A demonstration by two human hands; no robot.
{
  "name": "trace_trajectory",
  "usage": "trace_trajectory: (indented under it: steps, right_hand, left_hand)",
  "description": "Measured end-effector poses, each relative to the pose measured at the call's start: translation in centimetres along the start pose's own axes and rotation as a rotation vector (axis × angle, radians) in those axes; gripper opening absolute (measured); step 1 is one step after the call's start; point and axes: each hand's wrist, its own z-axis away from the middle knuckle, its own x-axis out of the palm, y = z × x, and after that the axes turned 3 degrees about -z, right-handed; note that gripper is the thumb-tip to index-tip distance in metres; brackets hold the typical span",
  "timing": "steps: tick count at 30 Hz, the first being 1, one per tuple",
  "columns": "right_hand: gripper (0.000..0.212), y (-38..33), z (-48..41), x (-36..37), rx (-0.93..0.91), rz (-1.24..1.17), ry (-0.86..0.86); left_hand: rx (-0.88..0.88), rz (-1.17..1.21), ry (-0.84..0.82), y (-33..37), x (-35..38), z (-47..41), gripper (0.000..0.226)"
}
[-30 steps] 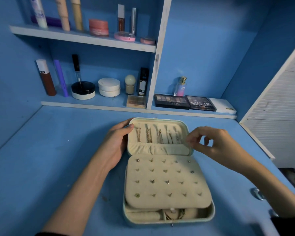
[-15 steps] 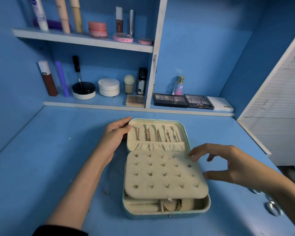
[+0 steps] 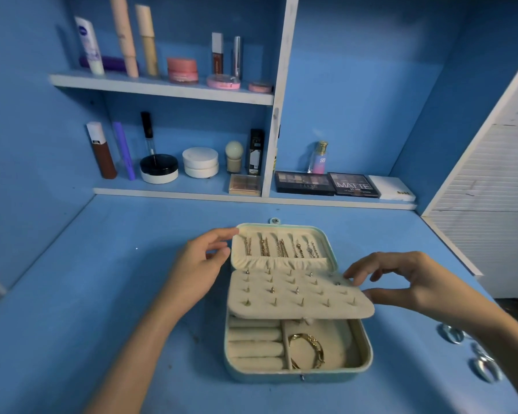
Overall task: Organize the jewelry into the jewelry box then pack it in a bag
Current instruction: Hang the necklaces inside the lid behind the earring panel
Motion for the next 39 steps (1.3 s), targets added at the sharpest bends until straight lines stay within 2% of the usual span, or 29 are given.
trace_trajectory:
  steps: [2,6,9,13,15,19,21,22,24,26,28,30,34,39]
  right_hand:
    - [0.009,-0.1,-0.1,-0.1,0.013,-0.023,-0.002]
    - [0.035,-0.4,-0.3,-0.3,0.018,-0.058,0.011]
    - [0.008,-0.6,-0.6,-0.5,0.032,-0.095,0.030]
    - [0.007,-0.7,-1.1,-0.5,0.068,-0.162,0.110]
    - [0.015,-0.5,-1.4,-0.6,0.089,-0.205,0.137]
    - [0.047,0.0,-2.0,-0.5,0.102,-0.296,0.162]
    - [0.053,0.0,-2.3,-0.4,0.113,-0.325,0.190]
    - [0.051,0.1,-2.5,-0.4,0.118,-0.333,0.206]
    - [0.032,0.1,-2.9,-0.2,0.138,-0.363,0.238]
    - [0.015,0.1,-3.3,0.0,0.154,-0.376,0.273]
    - [0.006,0.3,-3.6,0.2,0.169,-0.362,0.304]
    - [0.006,0.5,-4.0,0.6,0.184,-0.355,0.336]
    - [0.004,1.1,-4.8,1.4,0.239,-0.308,0.415]
    - [0.005,1.9,-5.4,2.8,0.282,-0.148,0.515]
  left_hand:
    - [0.036,-0.015,-0.014,-0.1,-0.6,1.3,0.043]
    - [0.104,-0.032,-0.058,0.2,-1.1,3.1,0.047]
    - [0.192,-0.129,-0.048,0.8,-0.9,3.6,0.048]
    - [0.252,-0.206,0.037,1.0,-0.4,3.5,0.043]
    - [0.252,-0.203,0.086,1.0,-0.2,3.3,0.042]
    - [0.221,-0.166,0.146,1.1,0.0,2.9,0.040]
    - [0.213,-0.172,0.163,0.8,0.1,2.6,0.035]
    - [0.212,-0.178,0.170,0.7,0.2,2.4,0.030]
    - [0.202,-0.178,0.178,0.7,0.3,2.0,0.023]
    - [0.193,-0.173,0.179,0.8,0.3,1.8,0.023]
    - [0.188,-0.179,0.178,1.0,0.3,1.7,0.027]
    - [0.176,-0.188,0.178,1.1,0.3,1.4,0.031]
    - [0.130,-0.181,0.200,0.8,0.8,0.8,0.022]
    - [0.100,-0.199,0.230,-0.2,1.6,-0.1,0.033]
